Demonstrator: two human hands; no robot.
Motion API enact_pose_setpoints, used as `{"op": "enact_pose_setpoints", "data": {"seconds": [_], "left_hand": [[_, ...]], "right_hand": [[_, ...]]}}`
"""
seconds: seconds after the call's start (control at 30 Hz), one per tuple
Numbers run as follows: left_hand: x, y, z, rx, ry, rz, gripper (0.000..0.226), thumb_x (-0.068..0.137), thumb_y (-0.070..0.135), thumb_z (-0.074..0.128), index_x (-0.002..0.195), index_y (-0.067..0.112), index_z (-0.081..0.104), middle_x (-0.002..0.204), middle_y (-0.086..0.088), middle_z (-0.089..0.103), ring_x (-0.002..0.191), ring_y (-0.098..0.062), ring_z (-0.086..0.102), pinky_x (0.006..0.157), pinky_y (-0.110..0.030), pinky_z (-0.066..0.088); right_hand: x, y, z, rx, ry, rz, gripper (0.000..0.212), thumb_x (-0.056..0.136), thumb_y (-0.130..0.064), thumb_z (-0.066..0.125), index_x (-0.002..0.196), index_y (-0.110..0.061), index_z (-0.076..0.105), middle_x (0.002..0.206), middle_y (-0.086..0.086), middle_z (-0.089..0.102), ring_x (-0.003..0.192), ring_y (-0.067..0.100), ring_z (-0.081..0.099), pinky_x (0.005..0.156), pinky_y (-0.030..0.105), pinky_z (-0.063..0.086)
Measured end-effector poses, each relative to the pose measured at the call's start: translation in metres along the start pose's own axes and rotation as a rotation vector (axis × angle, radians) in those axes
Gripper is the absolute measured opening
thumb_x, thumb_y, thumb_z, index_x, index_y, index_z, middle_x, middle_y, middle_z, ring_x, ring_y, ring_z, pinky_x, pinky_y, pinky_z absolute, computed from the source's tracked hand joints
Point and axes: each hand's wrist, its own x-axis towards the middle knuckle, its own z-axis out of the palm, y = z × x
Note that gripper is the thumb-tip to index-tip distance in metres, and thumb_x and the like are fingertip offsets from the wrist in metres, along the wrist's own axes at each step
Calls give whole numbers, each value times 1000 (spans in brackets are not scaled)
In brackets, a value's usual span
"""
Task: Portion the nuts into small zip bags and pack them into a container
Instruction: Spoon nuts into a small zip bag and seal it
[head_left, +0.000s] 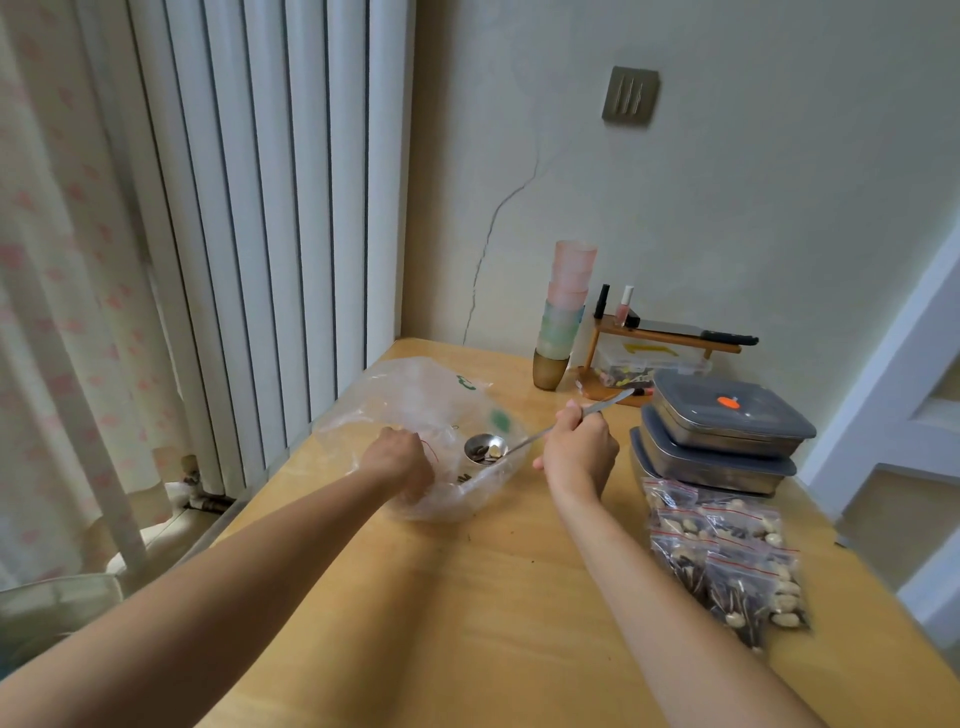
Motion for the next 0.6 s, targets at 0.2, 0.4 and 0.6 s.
{"op": "enact_pose_setpoints", "data": {"seconds": [0.2,0.4,0.6], "left_hand": [[10,-6,-2,-365,329,200,13,78,12,57,66,8,60,65,-1,54,59,-19,49,58,-41,51],[0,7,12,-276,170,294,32,89,44,73,102,16,64,98,0,68,90,-20,62,70,-30,44],[1,15,29,-71,63,107,37,91,41,61,66,14,57,78,-10,69,64,-20,58,55,-30,44]], "right_hand": [[-1,0,4,22,70,-50,59,99,-55,25,94,-13,66,84,7,67,69,38,71,67,47,60],[-3,-2,5,-43,100,-158,62,100,-56,24,91,-12,67,81,10,68,69,38,69,63,48,60],[-2,6,-4,-165,108,-266,44,111,-33,39,98,-5,69,90,15,71,86,37,65,68,39,48]]}}
